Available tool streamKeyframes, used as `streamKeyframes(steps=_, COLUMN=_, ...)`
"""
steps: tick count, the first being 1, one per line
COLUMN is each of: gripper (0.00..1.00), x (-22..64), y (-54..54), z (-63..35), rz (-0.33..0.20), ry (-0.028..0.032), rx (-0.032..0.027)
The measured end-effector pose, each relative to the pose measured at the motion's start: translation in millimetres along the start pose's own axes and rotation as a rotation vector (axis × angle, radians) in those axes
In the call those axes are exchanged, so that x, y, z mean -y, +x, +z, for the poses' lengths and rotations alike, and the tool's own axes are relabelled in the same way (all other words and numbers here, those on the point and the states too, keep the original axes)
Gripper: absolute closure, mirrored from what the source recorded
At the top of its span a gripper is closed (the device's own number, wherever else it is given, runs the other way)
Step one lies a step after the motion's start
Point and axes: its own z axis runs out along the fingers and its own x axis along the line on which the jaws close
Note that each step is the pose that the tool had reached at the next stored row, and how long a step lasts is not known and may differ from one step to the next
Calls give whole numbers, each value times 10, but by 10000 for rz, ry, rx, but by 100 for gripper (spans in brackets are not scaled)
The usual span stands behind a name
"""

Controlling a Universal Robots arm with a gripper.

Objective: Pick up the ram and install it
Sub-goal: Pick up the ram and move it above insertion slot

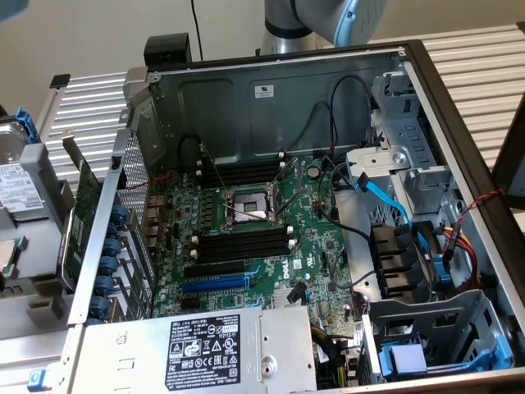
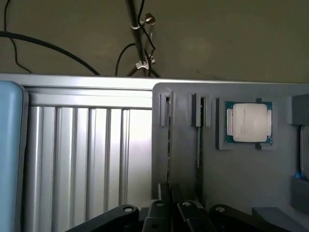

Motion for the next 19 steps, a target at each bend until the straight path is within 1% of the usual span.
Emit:
streamKeyframes(steps=4, gripper=87, x=5, y=0, z=-183, rz=-2, ry=-1, rx=-8)
streamKeyframes(steps=6, gripper=87, x=38, y=3, z=-274, rz=-1, ry=-1, rx=-8)
streamKeyframes(steps=19, gripper=87, x=387, y=36, z=-869, rz=-1, ry=-1, rx=-8)
